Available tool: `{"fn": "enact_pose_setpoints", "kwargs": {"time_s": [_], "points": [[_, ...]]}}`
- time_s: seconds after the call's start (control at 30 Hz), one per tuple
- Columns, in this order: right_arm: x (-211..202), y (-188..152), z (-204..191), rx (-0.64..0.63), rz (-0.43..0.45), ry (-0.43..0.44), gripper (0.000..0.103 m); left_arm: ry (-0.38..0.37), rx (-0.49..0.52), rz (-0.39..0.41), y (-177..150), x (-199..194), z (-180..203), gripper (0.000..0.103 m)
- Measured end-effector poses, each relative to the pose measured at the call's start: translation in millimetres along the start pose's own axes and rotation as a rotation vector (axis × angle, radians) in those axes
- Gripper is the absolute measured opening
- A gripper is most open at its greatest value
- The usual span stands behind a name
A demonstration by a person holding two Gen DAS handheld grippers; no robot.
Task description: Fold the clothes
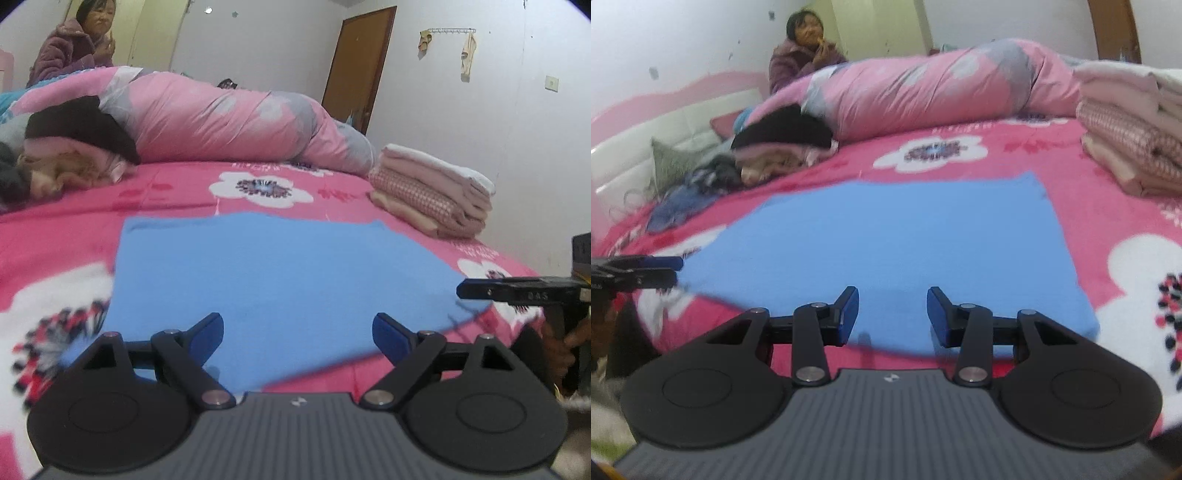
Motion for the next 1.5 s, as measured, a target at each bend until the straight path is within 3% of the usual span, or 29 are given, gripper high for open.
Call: {"fn": "enact_pose_setpoints", "kwargs": {"time_s": [0.13, 0.3, 0.43, 0.53, 0.6, 0.67, 0.73, 0.83, 1.03, 1.2, 1.3, 1.5], "points": [[13, -10, -3, -0.007, -0.024, 0.005, 0.047, 0.058, -0.119, -0.107, -24, 23, -16, 0.086], [8, -30, -3, 0.018, -0.054, 0.017, 0.05, 0.048, -0.11, -0.098, -31, -15, -17, 0.087], [-4, -31, -4, 0.067, -0.048, 0.03, 0.055, 0.104, -0.136, -0.087, -26, -40, -27, 0.089], [-3, -21, -4, 0.088, -0.042, -0.017, 0.059, 0.143, -0.139, -0.032, -6, -52, -34, 0.089], [-5, -8, -4, 0.088, -0.006, -0.05, 0.064, 0.143, -0.132, 0.011, 9, -58, -34, 0.093], [-9, 7, -4, 0.095, 0.048, -0.062, 0.083, 0.15, -0.112, 0.042, 22, -60, -31, 0.098], [-14, 20, -6, 0.101, 0.095, -0.063, 0.092, 0.161, -0.093, 0.063, 33, -58, -26, 0.102], [-17, 30, -8, 0.106, 0.118, -0.069, 0.102, 0.169, -0.095, 0.045, 37, -45, -14, 0.103], [-16, 30, -3, 0.12, 0.104, -0.137, 0.102, 0.22, -0.134, -0.039, 22, -29, 3, 0.103], [-23, 32, 1, 0.111, 0.14, -0.194, 0.102, 0.33, -0.004, -0.064, 18, -29, 8, 0.103], [-23, 33, 5, 0.104, 0.161, -0.25, 0.102, 0.346, 0.023, -0.112, 11, -24, 8, 0.103], [-23, 31, 15, 0.065, 0.176, -0.377, 0.102, 0.378, -0.028, -0.152, 4, -19, -2, 0.103]]}}
Point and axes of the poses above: each gripper's, at about its wrist camera, not at the fingertips, and x roughly the way its jaws point, z to its right, y to its top, the point moved 10 cm from there along x, roughly the way its jaws point, and after that the axes turned 14 degrees about z, right-handed, at the moved point
